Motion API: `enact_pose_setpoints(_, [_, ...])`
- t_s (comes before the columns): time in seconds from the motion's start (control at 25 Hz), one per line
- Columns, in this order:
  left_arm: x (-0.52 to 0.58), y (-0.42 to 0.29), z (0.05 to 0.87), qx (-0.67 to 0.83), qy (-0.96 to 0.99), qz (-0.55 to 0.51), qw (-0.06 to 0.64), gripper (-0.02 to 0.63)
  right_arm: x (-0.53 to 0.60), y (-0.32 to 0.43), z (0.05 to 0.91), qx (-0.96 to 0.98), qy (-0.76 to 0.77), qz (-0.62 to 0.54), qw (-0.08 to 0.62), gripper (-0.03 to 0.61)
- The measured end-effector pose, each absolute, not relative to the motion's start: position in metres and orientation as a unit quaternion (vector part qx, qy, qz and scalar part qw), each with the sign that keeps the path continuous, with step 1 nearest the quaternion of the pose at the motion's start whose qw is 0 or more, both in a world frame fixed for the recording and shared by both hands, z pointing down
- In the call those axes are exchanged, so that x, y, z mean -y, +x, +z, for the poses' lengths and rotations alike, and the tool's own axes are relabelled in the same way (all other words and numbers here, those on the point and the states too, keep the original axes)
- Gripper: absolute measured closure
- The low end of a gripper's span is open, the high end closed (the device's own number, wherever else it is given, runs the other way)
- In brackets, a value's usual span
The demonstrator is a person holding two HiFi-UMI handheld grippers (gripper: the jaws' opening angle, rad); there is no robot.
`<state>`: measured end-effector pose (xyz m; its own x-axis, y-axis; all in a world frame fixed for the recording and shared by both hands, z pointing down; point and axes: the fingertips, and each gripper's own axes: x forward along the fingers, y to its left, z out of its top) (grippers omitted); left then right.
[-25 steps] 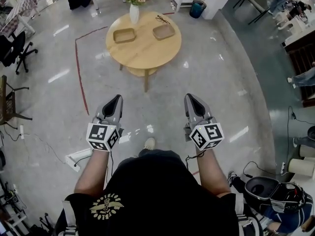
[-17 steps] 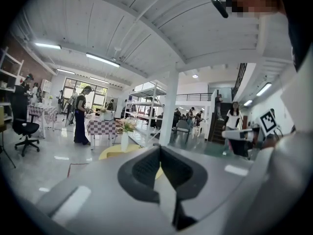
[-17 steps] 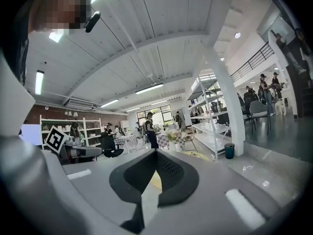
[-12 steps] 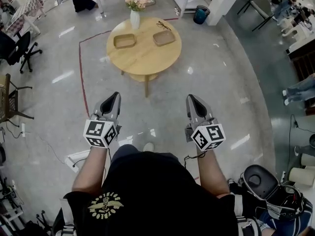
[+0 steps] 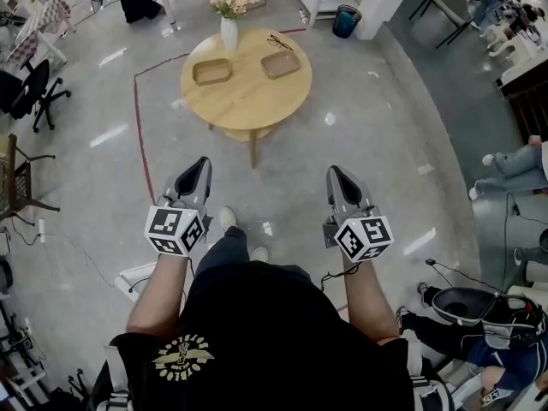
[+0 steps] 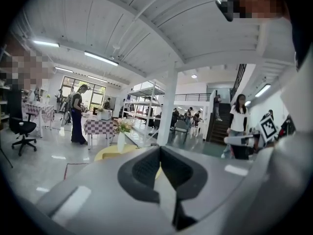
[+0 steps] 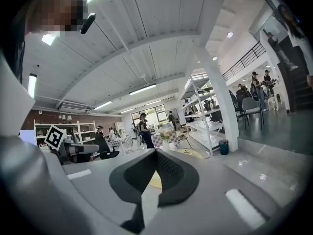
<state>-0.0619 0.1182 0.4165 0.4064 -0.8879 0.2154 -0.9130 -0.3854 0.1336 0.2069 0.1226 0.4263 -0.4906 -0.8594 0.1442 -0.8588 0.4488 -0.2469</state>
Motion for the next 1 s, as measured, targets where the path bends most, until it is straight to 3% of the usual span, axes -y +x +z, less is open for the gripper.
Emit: enact_pose_setpoints(1.0, [-0.06,-0.11,0.435,0.589,0.797,0.075,0.11,0.615,-0.062,0.162,0.43,-0.854,-0.504,-0.128,-0.022,0.578])
